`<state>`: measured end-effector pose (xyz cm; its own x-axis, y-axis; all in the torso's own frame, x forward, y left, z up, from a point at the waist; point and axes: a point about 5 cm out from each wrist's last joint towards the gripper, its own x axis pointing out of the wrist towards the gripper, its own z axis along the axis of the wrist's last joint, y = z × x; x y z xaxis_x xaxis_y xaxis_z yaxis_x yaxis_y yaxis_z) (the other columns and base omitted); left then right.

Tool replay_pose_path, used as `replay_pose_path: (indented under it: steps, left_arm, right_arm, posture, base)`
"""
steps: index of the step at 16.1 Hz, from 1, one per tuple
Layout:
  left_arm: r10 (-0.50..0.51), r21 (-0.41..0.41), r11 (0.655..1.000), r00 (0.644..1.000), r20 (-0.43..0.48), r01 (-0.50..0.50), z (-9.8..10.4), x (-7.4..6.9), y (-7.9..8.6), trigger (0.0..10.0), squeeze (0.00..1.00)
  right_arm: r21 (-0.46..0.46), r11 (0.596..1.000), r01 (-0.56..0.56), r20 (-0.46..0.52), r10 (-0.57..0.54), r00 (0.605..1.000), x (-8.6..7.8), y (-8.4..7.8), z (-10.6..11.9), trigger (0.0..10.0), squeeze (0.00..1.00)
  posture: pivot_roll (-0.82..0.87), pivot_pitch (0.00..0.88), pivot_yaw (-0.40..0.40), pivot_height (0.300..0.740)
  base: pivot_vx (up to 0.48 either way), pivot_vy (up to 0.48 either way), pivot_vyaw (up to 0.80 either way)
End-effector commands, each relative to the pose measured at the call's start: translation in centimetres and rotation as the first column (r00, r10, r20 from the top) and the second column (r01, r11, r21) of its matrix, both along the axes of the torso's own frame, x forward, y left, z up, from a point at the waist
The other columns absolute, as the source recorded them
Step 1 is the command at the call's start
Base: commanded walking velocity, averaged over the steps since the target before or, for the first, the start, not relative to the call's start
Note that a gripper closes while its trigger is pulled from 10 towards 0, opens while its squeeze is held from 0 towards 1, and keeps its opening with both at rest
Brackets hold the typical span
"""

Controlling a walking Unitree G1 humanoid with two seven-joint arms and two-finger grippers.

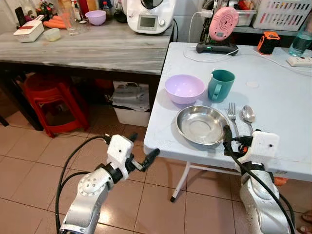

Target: Setting the table

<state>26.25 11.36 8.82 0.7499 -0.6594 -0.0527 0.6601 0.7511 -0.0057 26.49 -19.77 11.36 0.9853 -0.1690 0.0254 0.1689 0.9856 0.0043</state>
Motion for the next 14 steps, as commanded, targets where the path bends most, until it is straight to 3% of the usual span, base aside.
replay_pose_path:
  steps: [1, 6, 10, 14]
  left_arm:
    - [-0.044, 0.030, 0.999, 0.999, 0.031, 0.043, 0.3, -0.4, -0.1, 10.0, 0.00]
    - [-0.095, 0.041, 0.995, 0.994, 0.051, 0.093, 0.5, -0.7, -0.5, 10.0, 0.00]
    - [-0.077, 0.010, 0.997, 0.994, 0.078, 0.077, 1.1, -0.4, -0.3, 10.0, 0.00]
    - [-0.080, -0.005, 0.997, 0.993, 0.087, 0.081, 1.5, -0.3, -0.4, 10.0, 0.00]
  right_arm:
    - [0.015, 1.000, -0.007, -0.023, 0.007, 1.000, 0.3, -0.3, -0.2, 10.0, 0.00]
    - [0.100, 0.993, -0.064, -0.100, 0.074, 0.992, 1.7, -1.4, -0.4, 10.0, 0.00]
    - [0.179, 0.976, -0.123, -0.121, 0.146, 0.982, 3.1, -1.2, -0.1, 10.0, 0.00]
    - [0.200, 0.963, -0.182, -0.154, 0.215, 0.965, 4.0, -0.9, 0.0, 10.0, 0.00]
  posture:
    - [-0.09, 0.066, 0.022, 0.740]
    - [-0.09, 0.073, 0.020, 0.740]
    - [-0.09, 0.073, 0.020, 0.740]
    - [-0.08, 0.081, 0.020, 0.740]
  base:
    - [0.000, 0.000, 0.00]
    - [0.000, 0.000, 0.00]
    - [0.000, 0.000, 0.00]
    - [0.000, 0.000, 0.00]
